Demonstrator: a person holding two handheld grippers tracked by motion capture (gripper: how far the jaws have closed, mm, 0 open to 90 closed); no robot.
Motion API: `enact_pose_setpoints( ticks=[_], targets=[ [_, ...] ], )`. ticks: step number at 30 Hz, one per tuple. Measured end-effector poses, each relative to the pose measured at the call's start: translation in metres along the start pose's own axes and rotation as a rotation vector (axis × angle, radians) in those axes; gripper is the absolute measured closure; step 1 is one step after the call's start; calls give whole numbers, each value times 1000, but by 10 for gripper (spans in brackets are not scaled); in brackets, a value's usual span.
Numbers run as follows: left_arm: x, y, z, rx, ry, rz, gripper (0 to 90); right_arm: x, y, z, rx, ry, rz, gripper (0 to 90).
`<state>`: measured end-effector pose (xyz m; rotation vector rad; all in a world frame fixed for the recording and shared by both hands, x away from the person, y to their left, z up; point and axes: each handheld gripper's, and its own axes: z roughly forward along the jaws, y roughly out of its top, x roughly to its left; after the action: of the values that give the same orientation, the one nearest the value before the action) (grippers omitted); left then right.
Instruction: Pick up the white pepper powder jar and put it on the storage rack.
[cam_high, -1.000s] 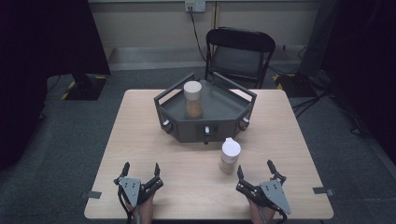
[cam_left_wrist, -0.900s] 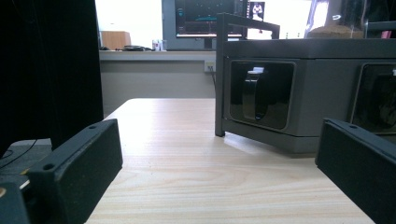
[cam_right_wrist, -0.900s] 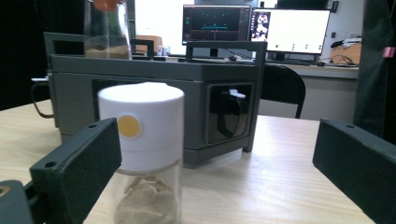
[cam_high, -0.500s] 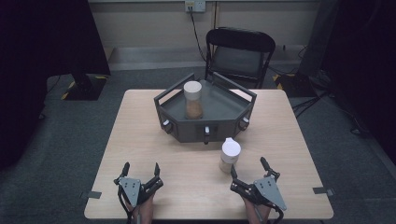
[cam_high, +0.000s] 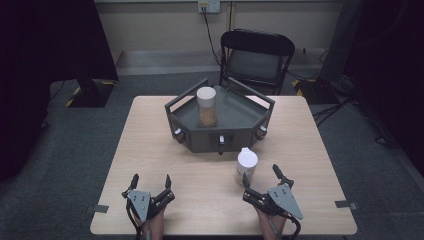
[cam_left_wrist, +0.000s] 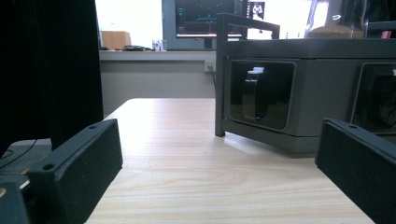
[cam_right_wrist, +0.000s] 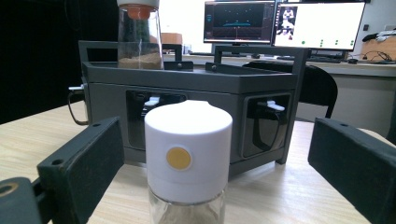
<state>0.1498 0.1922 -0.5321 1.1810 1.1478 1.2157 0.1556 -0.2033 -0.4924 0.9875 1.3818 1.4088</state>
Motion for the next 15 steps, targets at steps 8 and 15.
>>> enact_pose_setpoints(
  ticks=[8,15],
  targets=[
    [0,0,0,0,0,0,0,3,5,12,29,11,-7,37],
    [0,0,0,0,0,0,0,3,6,22,48,18,0,68]
  ],
)
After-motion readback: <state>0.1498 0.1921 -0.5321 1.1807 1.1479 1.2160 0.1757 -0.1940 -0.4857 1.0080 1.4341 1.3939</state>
